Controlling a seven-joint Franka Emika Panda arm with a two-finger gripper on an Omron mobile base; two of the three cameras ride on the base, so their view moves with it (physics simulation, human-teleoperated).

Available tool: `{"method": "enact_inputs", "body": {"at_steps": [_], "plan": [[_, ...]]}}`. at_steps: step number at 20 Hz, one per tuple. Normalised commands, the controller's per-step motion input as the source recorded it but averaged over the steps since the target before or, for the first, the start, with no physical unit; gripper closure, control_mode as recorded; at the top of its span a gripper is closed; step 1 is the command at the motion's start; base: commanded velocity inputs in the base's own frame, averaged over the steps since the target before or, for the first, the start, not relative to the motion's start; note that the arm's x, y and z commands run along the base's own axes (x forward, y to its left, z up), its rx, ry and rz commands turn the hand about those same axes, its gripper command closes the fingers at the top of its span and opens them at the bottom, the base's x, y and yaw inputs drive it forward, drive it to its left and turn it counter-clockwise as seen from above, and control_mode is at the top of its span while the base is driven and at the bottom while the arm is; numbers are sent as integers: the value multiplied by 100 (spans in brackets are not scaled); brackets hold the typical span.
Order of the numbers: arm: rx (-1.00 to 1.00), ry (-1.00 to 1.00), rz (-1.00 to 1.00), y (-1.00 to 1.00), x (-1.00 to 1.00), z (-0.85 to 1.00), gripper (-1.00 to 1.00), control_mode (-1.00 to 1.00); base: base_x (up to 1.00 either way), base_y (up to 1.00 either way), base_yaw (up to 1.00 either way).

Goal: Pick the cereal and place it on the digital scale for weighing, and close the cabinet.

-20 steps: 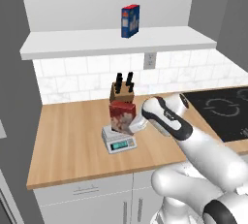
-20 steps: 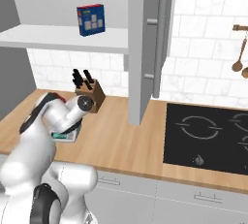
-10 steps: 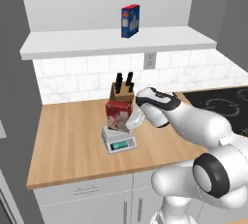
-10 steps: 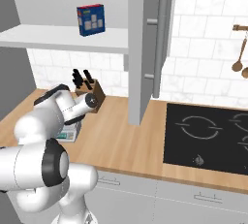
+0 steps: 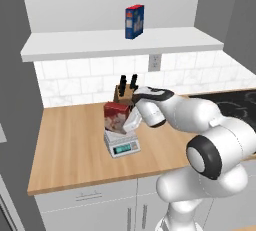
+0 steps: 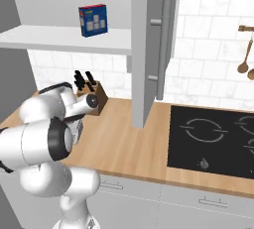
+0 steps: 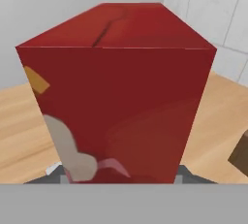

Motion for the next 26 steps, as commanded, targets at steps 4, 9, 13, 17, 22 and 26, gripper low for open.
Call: {"method": "enact_inputs", "body": {"at_steps": [4, 9, 13, 17, 22, 26], "plan": [[0, 0, 1, 0, 4, -3, 100, -100, 0, 0, 0], [-3, -1, 2, -6, -19, -11, 100, -100, 0, 0, 0], [-3, -2, 2, -6, -29, 0, 100, -100, 0, 0, 0], [-3, -2, 1, -13, -17, 0, 100, -100, 0, 0, 0], [-3, 0, 0, -3, 13, -14, 100, -100, 0, 0, 0], [-4, 0, 0, -2, 10, -20, 100, -100, 0, 0, 0]]}}
